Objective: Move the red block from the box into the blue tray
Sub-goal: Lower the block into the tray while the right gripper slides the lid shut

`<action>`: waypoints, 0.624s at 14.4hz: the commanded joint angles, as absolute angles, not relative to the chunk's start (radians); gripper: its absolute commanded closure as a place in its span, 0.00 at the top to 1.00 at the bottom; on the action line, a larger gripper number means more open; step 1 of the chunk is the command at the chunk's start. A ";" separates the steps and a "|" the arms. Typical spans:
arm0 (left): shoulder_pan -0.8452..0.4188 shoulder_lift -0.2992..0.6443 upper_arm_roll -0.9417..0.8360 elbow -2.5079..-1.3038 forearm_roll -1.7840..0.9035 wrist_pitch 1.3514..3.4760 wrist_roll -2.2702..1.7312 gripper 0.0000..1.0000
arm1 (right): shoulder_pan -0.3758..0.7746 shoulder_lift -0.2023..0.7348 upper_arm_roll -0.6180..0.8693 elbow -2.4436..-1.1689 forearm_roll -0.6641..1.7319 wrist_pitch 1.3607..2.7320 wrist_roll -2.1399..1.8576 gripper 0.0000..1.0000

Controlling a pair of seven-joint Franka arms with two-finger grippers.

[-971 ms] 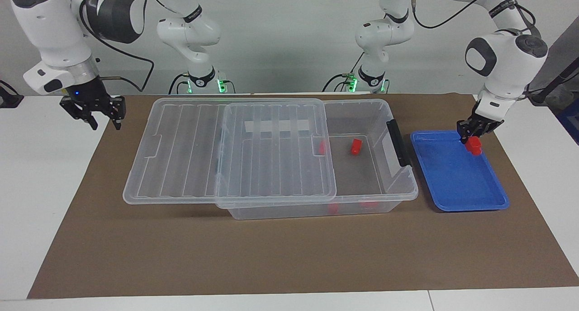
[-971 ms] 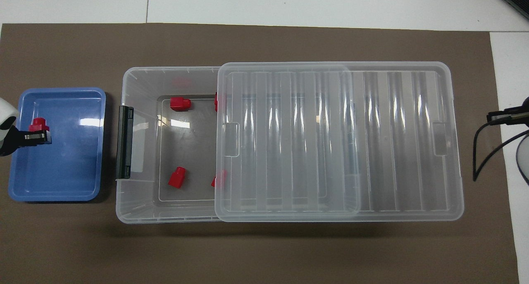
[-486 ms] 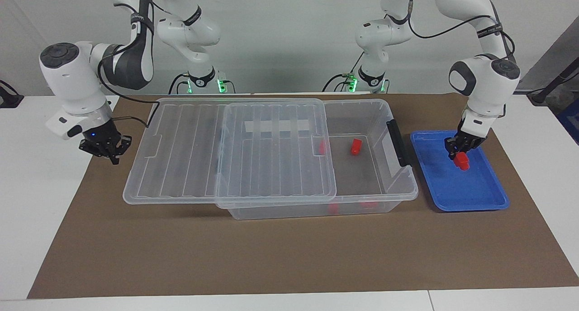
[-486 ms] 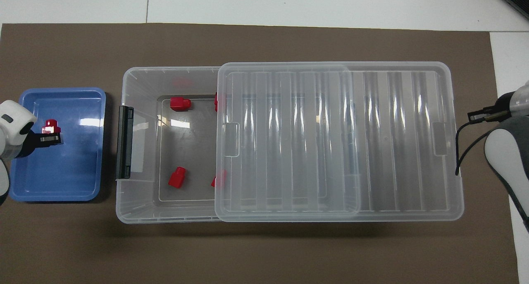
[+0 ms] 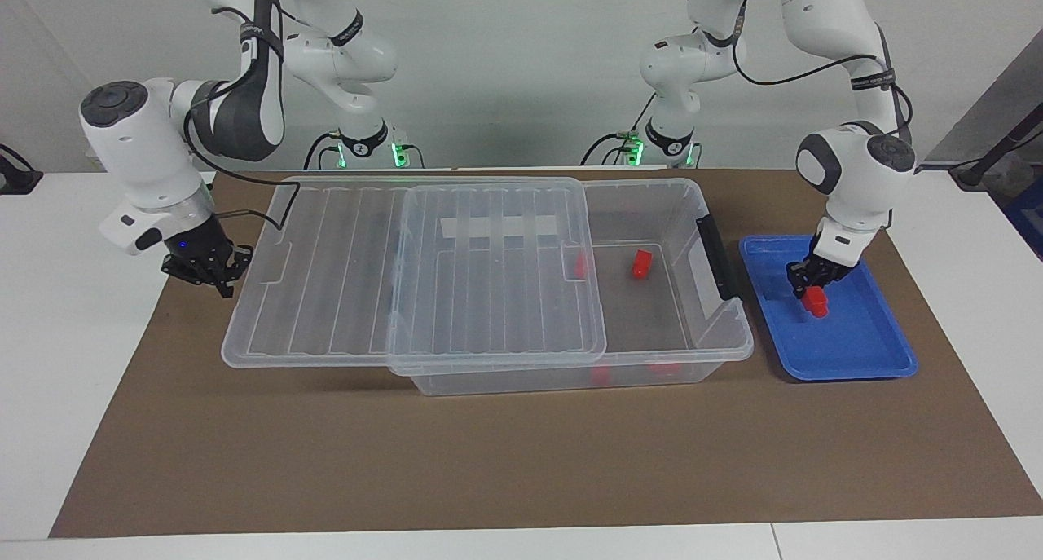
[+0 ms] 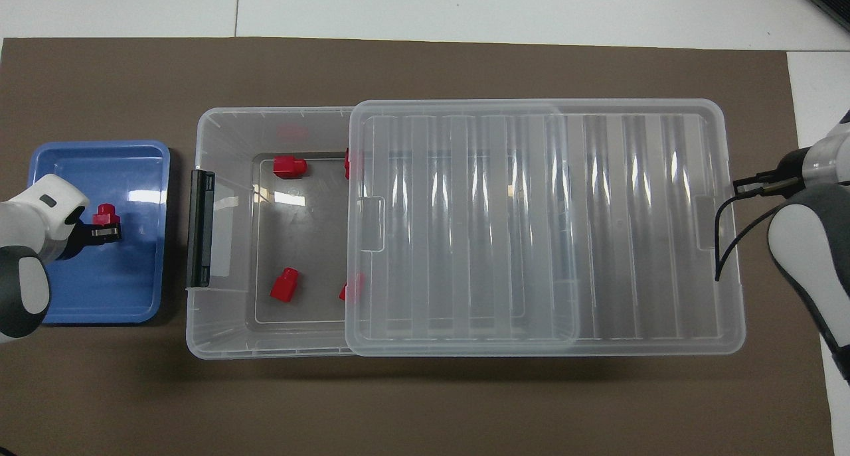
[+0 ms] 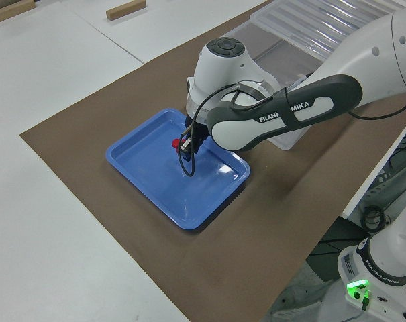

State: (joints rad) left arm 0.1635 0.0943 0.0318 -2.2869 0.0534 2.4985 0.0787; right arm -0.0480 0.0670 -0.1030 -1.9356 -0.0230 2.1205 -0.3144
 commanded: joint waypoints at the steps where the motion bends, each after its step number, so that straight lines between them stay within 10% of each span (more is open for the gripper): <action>1: 0.163 0.068 0.037 -2.341 0.037 2.545 0.150 0.00 | -0.022 0.049 -0.103 -1.954 0.021 2.121 -0.327 0.00; 9: 0.172 0.064 0.038 -2.352 0.037 2.545 0.176 0.00 | 0.086 0.052 -0.103 -1.953 0.043 2.126 -0.218 0.00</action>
State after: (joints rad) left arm 0.1665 0.0916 0.0389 -2.3137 0.0534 2.5204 0.1453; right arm 0.0598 0.0670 -0.1020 -1.9360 0.0208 2.1207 -0.2558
